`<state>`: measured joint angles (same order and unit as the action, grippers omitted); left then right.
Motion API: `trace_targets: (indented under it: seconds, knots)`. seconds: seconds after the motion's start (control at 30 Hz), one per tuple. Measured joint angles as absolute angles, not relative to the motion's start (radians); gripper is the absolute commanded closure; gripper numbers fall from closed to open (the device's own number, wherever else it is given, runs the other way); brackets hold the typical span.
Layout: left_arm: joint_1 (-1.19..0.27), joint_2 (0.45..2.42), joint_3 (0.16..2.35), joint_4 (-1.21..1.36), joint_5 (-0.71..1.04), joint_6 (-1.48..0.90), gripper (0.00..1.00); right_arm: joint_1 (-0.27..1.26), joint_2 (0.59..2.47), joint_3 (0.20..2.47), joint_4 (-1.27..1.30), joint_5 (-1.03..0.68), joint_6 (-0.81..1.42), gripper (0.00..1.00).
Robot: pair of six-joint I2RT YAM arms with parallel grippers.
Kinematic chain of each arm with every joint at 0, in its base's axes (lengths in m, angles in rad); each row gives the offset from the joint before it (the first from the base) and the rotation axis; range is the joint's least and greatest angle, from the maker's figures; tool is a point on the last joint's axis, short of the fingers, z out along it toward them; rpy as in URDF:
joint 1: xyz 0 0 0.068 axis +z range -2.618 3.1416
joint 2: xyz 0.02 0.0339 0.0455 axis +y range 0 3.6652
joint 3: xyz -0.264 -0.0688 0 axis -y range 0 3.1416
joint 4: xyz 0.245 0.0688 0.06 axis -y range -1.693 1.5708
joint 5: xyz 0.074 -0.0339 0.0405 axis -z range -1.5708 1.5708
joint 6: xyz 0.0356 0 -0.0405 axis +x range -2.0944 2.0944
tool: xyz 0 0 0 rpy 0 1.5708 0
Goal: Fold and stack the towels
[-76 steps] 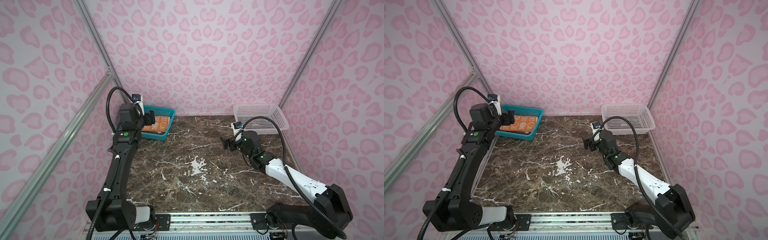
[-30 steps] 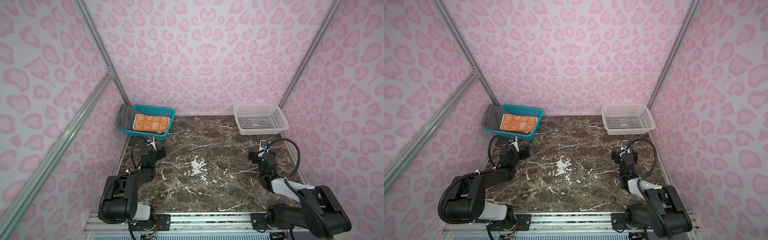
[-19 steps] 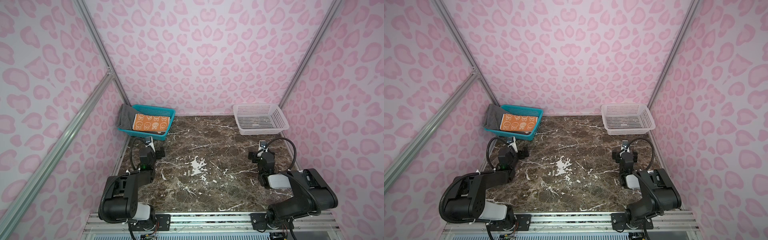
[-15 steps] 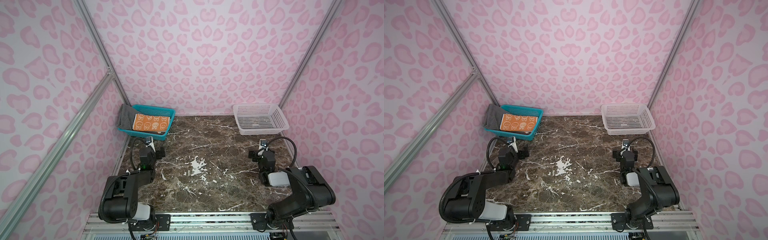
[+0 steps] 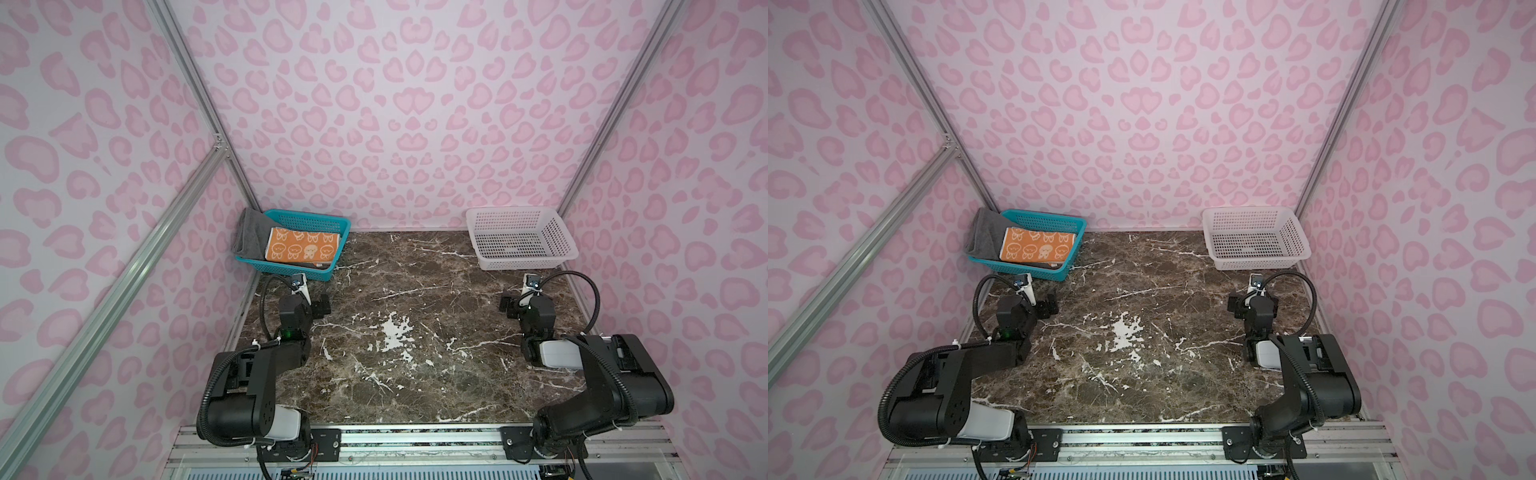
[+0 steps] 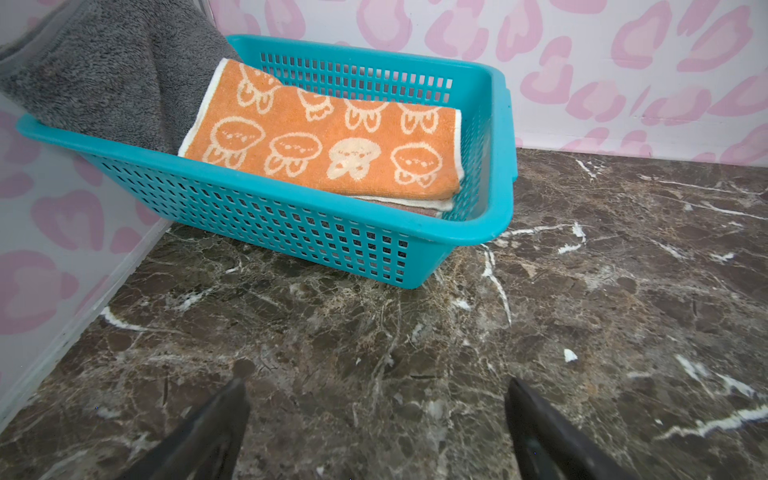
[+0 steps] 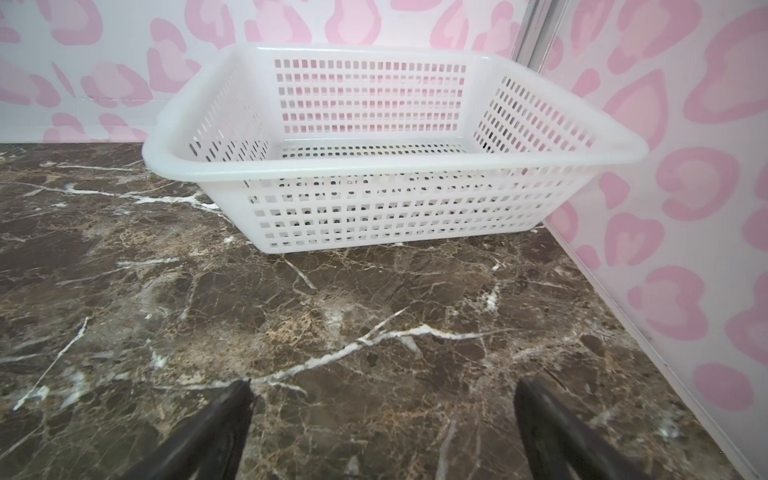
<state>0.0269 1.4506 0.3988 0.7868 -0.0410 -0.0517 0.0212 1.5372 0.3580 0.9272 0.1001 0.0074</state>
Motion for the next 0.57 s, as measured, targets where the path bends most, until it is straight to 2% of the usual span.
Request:
trace_targets:
  seconds: [0.57]
  knots:
    - [0.027,1.456,0.399,0.787,-0.041,-0.052,0.03,0.021,1.536,0.358,0.925,0.100,0.007,0.00]
